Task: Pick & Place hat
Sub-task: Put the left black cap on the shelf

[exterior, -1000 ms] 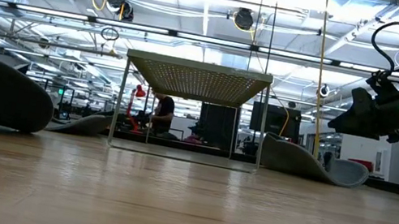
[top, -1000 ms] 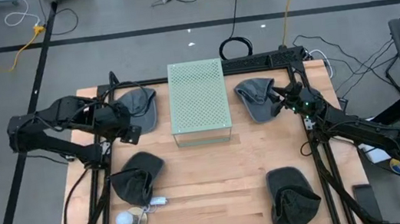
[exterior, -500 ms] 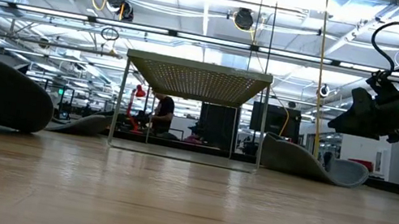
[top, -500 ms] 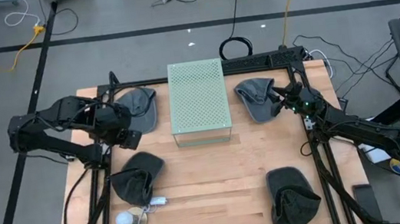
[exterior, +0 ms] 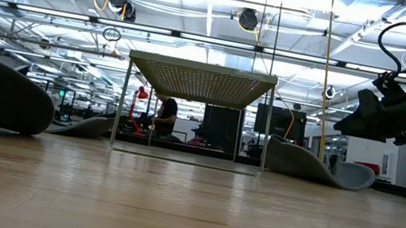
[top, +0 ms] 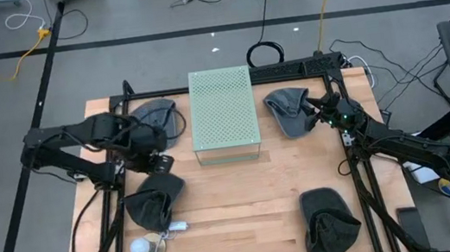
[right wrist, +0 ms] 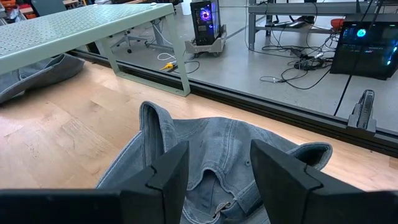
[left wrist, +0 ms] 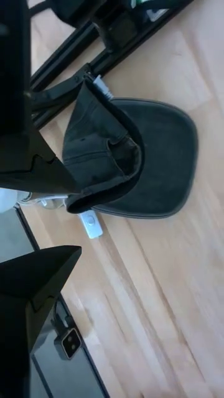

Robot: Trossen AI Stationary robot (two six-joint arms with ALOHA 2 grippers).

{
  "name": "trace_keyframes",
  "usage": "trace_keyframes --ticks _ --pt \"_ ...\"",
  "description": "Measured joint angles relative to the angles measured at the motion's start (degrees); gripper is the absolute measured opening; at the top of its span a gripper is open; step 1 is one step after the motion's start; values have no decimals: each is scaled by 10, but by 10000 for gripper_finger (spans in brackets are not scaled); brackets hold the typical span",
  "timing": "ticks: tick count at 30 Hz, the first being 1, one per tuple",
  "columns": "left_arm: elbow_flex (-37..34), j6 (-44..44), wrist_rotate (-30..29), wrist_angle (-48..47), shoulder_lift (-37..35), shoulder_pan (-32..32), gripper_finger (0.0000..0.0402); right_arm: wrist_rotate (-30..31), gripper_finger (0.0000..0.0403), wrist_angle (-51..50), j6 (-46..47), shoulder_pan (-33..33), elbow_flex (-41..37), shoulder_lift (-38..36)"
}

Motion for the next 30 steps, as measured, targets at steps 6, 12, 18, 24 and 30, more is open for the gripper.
trace_keyframes --ticks 6,12,18,24,30 --pt "0 -40 0 0 34 -35 147 0 167 0 0 0 0 0" --pt "0 -96 0 4 56 -67 147 0 167 0 0 0 0 0" --pt "0 -139 0 30 65 -94 147 0 167 0 0 0 0 0" --pt "1 -163 -6 61 76 -105 147 0 167 0 0 0 0 0" --pt "0 -154 -22 61 117 -114 147 0 167 0 0 0 0 0"
